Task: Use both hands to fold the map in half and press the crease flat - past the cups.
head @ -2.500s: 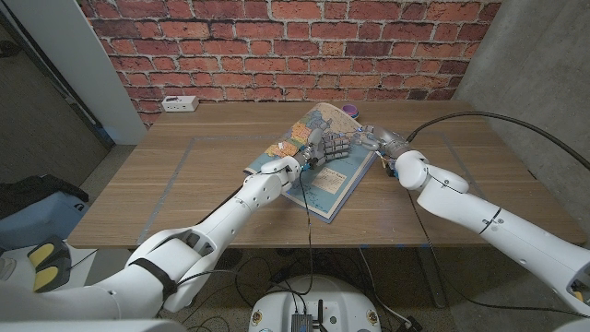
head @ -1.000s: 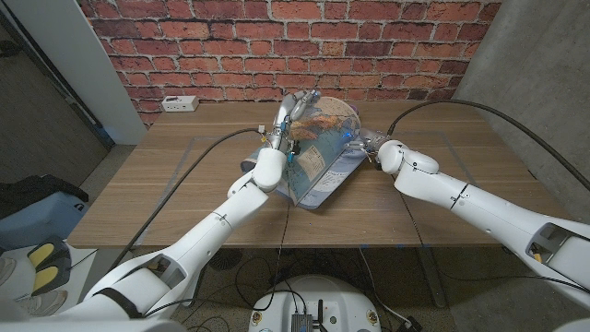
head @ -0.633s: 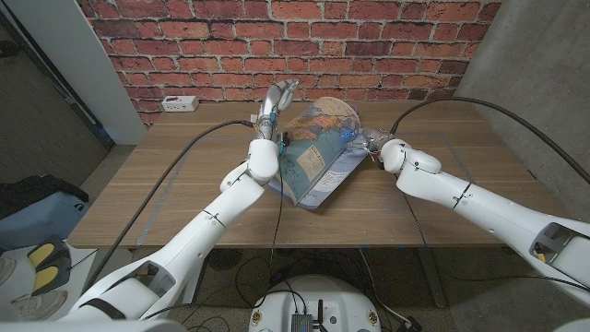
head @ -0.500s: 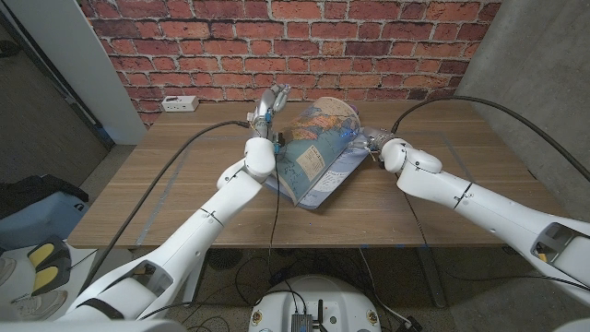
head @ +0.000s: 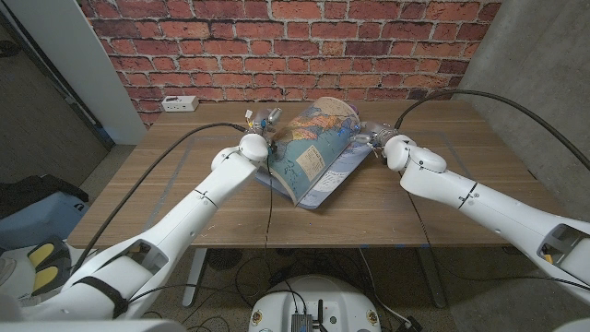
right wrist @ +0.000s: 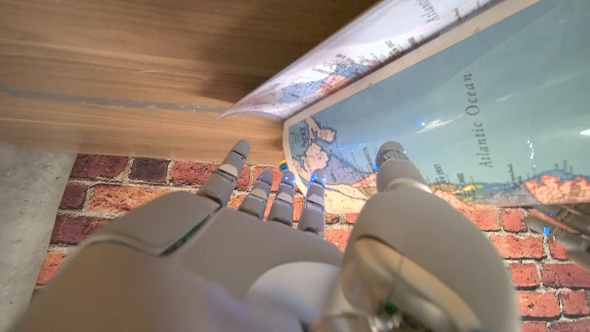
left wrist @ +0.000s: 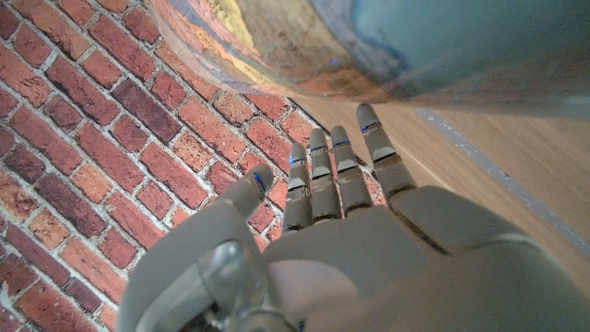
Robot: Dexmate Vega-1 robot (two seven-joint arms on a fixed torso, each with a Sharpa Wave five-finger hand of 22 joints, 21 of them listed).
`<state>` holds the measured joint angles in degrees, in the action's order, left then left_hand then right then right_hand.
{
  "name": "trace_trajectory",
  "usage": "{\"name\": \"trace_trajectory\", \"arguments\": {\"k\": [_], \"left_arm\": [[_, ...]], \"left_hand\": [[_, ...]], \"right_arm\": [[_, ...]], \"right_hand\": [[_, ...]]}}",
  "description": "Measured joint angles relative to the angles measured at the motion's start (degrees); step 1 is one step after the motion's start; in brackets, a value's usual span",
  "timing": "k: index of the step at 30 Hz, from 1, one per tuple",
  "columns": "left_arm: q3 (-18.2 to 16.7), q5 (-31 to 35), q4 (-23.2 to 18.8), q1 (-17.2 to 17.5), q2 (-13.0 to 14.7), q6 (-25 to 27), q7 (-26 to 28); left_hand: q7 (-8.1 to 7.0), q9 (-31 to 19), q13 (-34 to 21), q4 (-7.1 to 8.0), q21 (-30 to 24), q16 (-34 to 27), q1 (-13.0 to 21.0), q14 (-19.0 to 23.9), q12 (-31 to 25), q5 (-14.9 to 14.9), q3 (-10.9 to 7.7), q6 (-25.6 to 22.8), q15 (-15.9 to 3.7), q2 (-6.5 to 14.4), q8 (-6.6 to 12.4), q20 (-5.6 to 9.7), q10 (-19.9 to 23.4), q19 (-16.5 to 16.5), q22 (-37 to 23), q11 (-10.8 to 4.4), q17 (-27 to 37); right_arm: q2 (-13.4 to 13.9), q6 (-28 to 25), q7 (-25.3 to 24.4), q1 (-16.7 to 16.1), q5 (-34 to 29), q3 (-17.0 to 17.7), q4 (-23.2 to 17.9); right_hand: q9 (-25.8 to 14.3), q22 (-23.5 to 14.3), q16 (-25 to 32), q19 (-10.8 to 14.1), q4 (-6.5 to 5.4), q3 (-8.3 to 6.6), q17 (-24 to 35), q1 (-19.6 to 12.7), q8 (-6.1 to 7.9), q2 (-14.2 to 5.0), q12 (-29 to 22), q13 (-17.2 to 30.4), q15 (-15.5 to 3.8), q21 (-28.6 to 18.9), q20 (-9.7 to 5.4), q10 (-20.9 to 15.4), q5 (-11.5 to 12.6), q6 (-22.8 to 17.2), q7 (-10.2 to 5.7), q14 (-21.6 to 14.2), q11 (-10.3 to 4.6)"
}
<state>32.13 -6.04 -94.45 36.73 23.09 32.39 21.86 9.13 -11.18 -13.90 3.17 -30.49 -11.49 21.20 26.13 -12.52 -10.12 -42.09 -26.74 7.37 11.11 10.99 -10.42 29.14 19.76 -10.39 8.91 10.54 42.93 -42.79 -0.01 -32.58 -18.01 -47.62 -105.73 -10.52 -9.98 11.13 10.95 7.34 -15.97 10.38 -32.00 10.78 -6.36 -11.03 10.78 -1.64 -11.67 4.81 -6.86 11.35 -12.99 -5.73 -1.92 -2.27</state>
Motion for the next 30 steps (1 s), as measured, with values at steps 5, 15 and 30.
{"name": "trace_trajectory", "arguments": {"k": [5,15,30], "left_arm": [[1.98,-1.69,0.99,-2.43,0.83,4.01,-2.33],[6.27,-2.47,2.34,-6.69,1.97,11.31,-6.18],[16.07,-1.94,4.75,-15.13,3.08,20.98,-10.61]], "left_hand": [[-0.01,0.23,0.46,0.95,0.00,0.00,-0.30,1.22,-0.46,0.00,-0.47,-2.02,-0.62,-0.30,0.48,0.21,1.64,0.62,-0.02,-0.63,-0.15],[0.20,0.27,1.13,1.98,-0.06,-0.49,-1.05,3.37,-0.47,0.00,-1.02,-4.08,-1.33,-0.61,0.89,0.61,3.47,1.01,0.00,-1.22,-0.42],[0.38,0.26,1.66,2.20,-0.06,-0.49,-1.05,5.31,-0.91,0.00,-2.07,-4.90,-2.05,-0.61,0.89,1.72,4.80,2.09,0.08,-1.12,-0.65]], "right_arm": [[0.28,1.04,-1.81,-1.34,-0.06,1.32,-0.81],[0.30,4.02,-4.12,-3.01,0.11,3.23,-1.48],[-0.51,9.66,-1.98,-2.76,1.26,3.62,-0.60]], "right_hand": [[0.00,0.00,0.00,0.00,0.00,0.00,0.17,-0.20,0.00,-0.69,0.00,0.00,0.00,0.00,0.00,0.00,0.00,0.00,0.00,0.00,0.00],[0.00,0.00,0.00,0.00,0.00,0.00,0.16,0.25,0.00,-1.15,0.00,0.00,0.00,0.00,0.00,-0.21,0.00,-0.22,-0.22,0.00,0.22],[0.00,0.00,0.00,0.00,-0.71,0.72,0.35,1.01,0.00,-0.97,0.00,0.00,0.00,-0.01,0.00,-0.35,0.00,-0.43,0.00,0.00,0.36]]}}
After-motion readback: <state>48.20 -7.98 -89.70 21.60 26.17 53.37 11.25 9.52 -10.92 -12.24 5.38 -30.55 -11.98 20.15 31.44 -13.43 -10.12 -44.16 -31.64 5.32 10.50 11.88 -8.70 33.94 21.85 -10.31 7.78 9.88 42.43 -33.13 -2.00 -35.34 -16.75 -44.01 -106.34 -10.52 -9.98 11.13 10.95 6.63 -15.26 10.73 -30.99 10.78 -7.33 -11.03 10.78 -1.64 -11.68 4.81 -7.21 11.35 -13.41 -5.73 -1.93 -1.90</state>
